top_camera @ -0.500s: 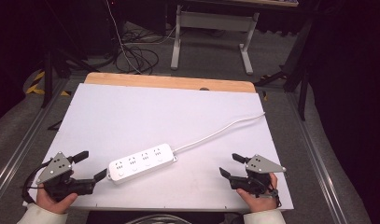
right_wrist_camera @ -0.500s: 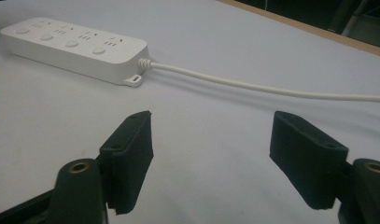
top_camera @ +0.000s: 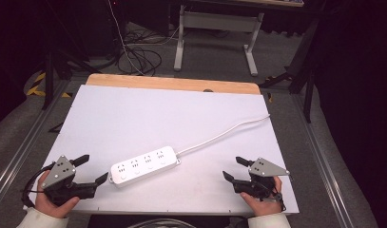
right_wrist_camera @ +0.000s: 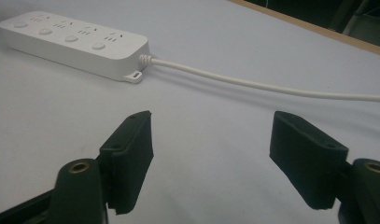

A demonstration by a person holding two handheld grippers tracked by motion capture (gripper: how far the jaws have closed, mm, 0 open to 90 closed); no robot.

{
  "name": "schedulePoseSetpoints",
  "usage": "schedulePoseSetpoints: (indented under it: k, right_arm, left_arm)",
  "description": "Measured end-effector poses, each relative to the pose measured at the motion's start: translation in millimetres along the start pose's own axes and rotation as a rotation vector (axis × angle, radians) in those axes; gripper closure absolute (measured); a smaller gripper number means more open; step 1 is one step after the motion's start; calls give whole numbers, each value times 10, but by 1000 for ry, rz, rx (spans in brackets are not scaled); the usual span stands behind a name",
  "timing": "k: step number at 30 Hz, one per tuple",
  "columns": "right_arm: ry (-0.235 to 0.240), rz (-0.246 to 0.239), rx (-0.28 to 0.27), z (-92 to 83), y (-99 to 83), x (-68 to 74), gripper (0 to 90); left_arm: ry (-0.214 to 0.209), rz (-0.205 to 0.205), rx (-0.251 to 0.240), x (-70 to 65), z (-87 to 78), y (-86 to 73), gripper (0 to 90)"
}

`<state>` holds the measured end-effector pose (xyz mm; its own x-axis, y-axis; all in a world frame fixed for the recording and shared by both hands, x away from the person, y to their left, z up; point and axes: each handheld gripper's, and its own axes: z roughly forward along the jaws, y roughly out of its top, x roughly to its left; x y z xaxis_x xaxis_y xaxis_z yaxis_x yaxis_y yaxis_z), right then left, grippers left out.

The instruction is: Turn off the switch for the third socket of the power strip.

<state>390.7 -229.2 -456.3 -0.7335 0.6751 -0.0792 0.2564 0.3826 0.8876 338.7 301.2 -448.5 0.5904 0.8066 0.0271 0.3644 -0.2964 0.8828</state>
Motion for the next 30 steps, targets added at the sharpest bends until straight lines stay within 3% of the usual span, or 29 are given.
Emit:
schedulePoseSetpoints:
  k: [8,13,19,22,26,30]
  right_arm:
    - [-4,10,-4,-8,-3,-4,303]
    - [3,10,9,20,-9,4,304]
    - [3,11,11,33,-9,7,304]
    - [4,11,11,35,-9,8,304]
    - [7,11,16,41,-8,16,304]
    - [11,7,15,44,-2,32,304]
  left_arm:
    - [-26,-35,-1,-12,-19,27,148]
    - [-26,-5,27,9,-32,94,183]
    - [-31,31,60,-57,-23,226,210]
    - [-44,30,63,-95,-4,274,218]
    - [-29,48,74,-125,39,335,265]
    - [-58,42,78,-152,98,396,285]
